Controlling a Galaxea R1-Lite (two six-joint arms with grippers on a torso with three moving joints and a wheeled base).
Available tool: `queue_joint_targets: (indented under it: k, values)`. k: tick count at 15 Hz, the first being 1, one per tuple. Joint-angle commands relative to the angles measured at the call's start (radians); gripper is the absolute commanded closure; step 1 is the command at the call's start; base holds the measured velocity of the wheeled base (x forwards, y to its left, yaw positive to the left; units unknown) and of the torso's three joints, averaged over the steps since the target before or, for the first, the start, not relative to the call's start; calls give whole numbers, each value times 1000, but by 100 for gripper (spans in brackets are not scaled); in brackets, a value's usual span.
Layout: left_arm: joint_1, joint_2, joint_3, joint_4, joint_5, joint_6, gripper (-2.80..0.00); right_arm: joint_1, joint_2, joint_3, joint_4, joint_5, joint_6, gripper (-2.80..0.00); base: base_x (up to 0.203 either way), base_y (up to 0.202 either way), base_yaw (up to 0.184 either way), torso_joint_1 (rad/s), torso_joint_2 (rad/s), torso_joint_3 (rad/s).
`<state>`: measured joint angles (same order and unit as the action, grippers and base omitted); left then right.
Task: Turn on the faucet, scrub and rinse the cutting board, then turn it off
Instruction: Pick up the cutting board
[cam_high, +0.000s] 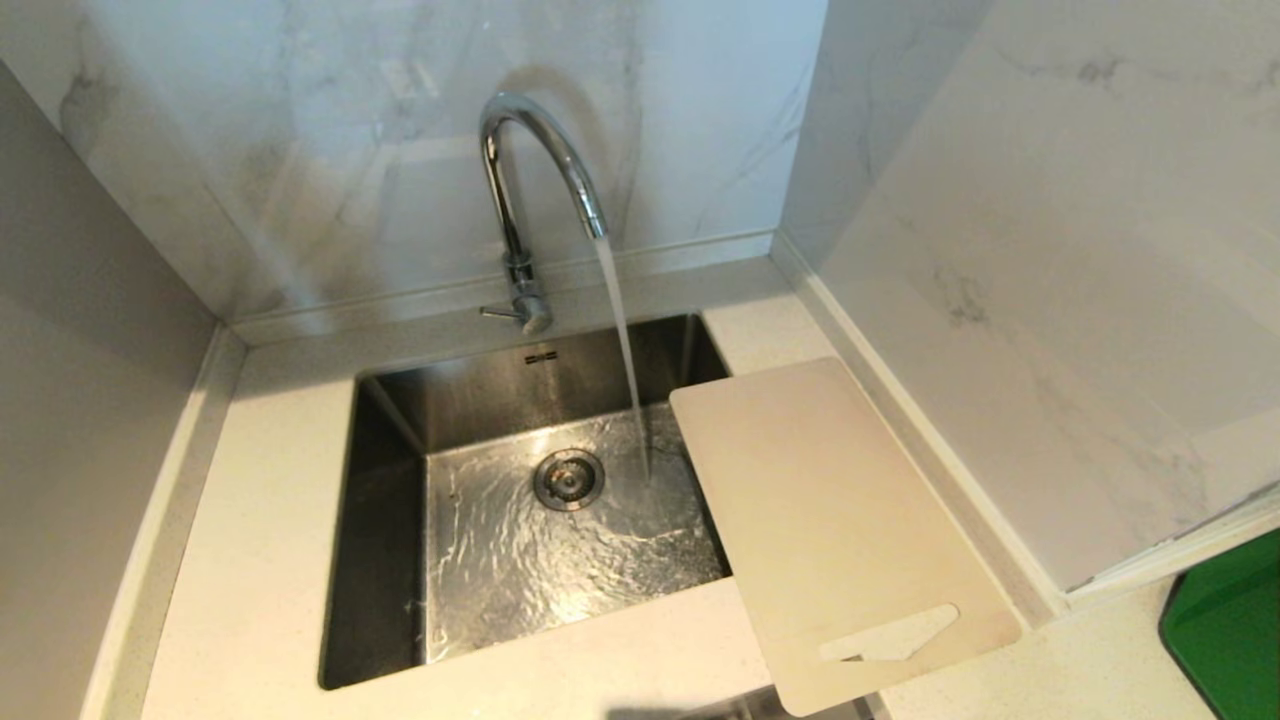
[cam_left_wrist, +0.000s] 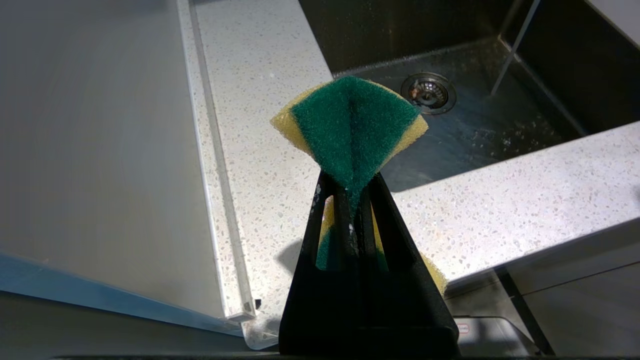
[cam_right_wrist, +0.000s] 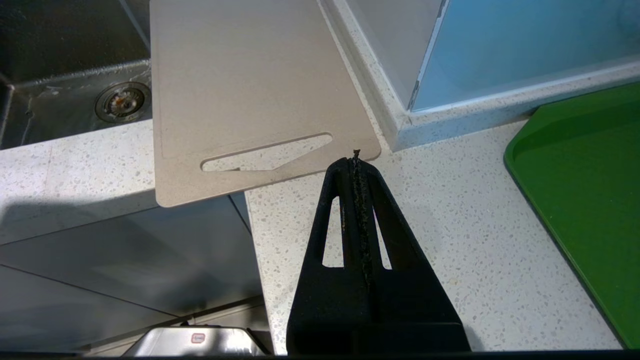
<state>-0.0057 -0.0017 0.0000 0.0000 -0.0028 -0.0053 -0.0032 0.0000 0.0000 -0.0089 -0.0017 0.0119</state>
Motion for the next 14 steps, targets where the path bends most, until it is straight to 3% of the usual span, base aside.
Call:
queue_joint_targets:
  k: [1,8,11,14]
  values:
    - [0,0,2,0,0,-1,0,0,0,0,0,0,0,0,0,0,0,0,0,0]
    - [0,0,2,0,0,-1,0,-1,0,-25,49,-1,-22,0,0,0,0,0,0,0]
    - [0,0,2,0,0,-1,0,0,74,-211,181,9,-8,0,0,0,0,0,0,0]
    - [0,0,2,0,0,-1,0,0,255,-397,221,68,-3,0,0,0,0,0,0,0]
